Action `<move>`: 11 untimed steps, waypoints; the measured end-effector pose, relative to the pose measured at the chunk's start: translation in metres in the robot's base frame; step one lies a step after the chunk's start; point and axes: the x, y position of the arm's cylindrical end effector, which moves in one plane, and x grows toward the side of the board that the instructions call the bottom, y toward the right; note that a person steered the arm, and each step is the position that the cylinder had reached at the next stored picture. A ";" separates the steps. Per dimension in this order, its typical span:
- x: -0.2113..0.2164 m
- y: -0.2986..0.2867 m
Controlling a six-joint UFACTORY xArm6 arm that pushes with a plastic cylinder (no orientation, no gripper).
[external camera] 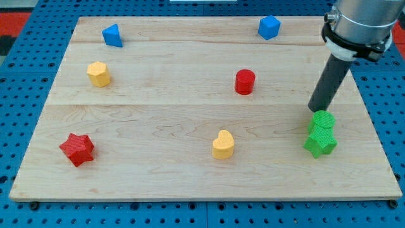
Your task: Move the red circle towards the green circle
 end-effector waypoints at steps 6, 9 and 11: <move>-0.097 -0.165; -0.028 -0.124; 0.010 -0.111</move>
